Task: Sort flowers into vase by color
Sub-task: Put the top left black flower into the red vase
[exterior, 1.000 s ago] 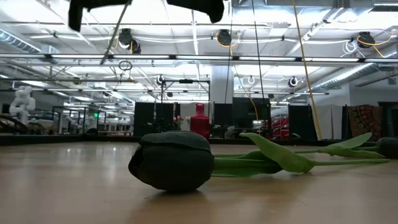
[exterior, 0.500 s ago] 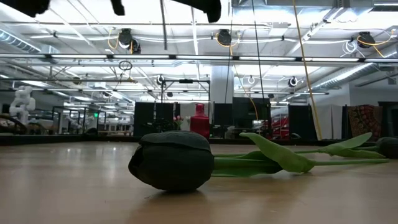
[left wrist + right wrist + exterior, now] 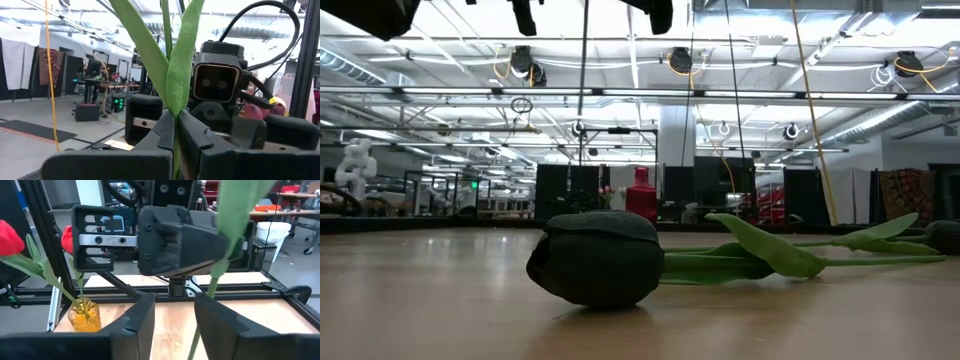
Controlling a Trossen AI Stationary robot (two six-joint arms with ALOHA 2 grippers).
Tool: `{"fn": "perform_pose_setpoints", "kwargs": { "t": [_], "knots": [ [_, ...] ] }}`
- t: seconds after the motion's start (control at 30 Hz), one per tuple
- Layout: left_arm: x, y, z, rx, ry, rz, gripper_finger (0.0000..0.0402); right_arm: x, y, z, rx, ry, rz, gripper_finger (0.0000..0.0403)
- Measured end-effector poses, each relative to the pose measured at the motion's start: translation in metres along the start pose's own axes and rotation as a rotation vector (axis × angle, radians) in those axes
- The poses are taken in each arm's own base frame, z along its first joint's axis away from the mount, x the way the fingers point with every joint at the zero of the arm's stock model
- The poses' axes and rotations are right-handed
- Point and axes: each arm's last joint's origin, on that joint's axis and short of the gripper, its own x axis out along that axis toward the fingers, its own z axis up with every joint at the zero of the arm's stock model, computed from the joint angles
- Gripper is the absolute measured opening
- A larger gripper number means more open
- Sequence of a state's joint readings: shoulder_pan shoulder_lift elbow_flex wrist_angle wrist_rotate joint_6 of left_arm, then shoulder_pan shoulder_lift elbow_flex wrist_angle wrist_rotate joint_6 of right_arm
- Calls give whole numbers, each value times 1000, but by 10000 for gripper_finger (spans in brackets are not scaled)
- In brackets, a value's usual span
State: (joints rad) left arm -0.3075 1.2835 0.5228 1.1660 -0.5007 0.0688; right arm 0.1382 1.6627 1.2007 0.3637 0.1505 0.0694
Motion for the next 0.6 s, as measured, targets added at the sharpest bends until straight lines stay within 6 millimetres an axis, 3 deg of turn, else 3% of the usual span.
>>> {"fn": "perform_pose_setpoints", "kwargs": {
  "t": [0.2,0.6],
  "knots": [
    [-1,-2,1,20,1,-9,9,-2,2,-2,16,42,24,130],
    [-11,-11,18,19,-49,-60,9,-21,14,13,-13,53,74,218]
  ]
}}
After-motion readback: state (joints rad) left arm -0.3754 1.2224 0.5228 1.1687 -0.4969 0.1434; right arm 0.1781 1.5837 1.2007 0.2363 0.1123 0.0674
